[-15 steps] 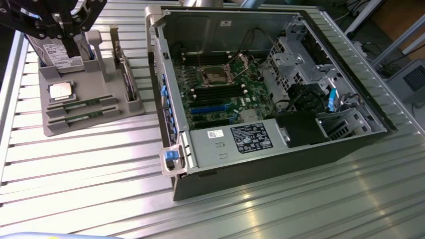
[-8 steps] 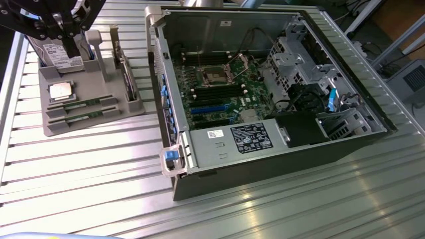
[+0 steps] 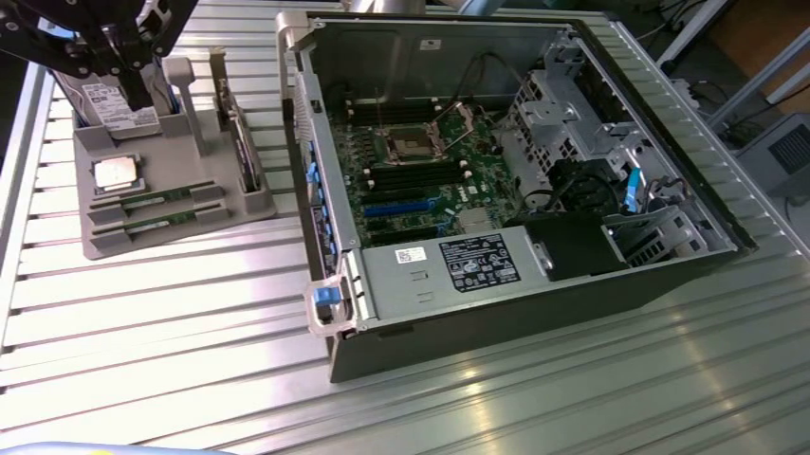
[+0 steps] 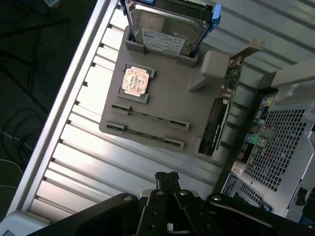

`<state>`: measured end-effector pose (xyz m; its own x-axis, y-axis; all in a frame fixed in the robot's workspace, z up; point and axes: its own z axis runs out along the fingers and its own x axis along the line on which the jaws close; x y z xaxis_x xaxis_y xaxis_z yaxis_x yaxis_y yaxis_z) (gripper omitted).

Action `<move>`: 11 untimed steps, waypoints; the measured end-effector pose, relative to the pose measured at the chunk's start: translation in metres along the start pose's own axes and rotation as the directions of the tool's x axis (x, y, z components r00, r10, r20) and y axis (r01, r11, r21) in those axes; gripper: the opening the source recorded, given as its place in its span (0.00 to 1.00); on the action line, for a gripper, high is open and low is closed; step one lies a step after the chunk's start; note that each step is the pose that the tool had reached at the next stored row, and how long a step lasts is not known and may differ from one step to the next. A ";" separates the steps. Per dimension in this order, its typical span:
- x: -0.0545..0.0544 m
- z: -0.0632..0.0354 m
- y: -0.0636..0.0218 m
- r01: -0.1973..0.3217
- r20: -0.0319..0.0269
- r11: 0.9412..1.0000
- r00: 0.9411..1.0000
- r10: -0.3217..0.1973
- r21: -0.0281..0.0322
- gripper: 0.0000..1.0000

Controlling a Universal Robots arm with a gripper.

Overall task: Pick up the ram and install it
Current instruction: 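Pick up the ram and move it above insertion slot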

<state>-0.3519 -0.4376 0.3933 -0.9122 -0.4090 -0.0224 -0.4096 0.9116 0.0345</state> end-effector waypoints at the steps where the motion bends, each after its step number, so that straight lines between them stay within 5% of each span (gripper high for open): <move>1: 0.000 0.0000 0.0000 0.015 -0.001 1.000 1.000 -0.015 0.000 0.11; 11: 0.000 0.0000 0.0000 0.119 -0.005 0.993 0.993 -0.119 -0.002 0.11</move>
<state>-0.3519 -0.4376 0.3933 -0.8571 -0.5147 -0.0218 -0.5152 0.8564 0.0334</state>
